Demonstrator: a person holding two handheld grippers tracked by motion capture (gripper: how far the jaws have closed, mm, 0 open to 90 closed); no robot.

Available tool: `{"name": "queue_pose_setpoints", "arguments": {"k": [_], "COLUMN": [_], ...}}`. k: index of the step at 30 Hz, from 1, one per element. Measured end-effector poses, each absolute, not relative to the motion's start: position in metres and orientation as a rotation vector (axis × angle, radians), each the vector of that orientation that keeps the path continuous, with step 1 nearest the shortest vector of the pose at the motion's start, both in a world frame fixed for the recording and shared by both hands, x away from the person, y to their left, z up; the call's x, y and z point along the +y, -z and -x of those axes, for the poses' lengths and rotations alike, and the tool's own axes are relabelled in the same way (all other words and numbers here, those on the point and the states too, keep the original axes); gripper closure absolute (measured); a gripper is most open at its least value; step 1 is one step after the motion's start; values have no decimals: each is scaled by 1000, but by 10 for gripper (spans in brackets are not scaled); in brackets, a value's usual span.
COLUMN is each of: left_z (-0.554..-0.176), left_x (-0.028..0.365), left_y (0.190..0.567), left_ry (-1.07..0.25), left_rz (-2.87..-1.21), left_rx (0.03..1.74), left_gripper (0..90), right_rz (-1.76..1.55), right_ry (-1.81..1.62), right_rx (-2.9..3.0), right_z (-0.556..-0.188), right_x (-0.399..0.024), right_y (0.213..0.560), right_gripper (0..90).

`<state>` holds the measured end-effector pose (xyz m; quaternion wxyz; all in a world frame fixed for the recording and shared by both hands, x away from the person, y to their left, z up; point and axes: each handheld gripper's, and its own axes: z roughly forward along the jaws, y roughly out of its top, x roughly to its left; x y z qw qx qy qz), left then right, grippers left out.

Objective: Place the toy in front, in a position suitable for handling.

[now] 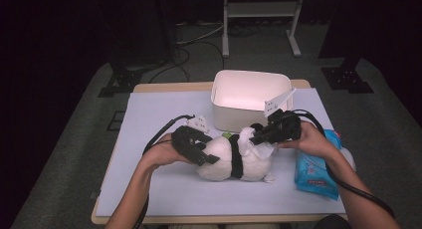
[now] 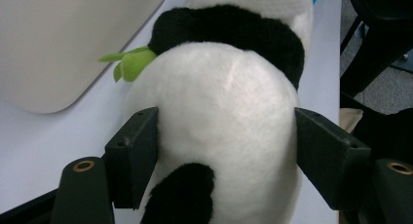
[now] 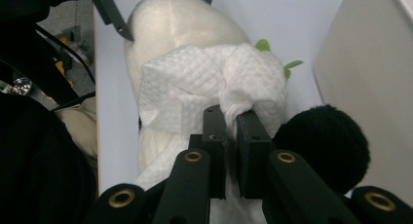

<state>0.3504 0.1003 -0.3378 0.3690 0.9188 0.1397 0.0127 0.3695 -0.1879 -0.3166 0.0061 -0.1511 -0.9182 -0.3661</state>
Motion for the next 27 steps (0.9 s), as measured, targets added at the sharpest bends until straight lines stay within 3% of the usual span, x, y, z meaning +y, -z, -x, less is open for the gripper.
{"name": "queue_pose_setpoints", "arguments": {"k": [13, 27], "left_z": [-349, -346], "left_x": [88, 92], "left_y": [332, 334], "left_ry": [-13, 12], "left_rz": [-2373, -2369], "left_rx": [299, 296], "left_gripper": [327, 326], "right_rz": [425, 518], "right_ry": [1159, 1190], "right_rx": [-2873, -2877], "right_z": [-354, -370], "right_x": [-188, -201], "right_y": [315, 308], "right_gripper": [835, 834]}}
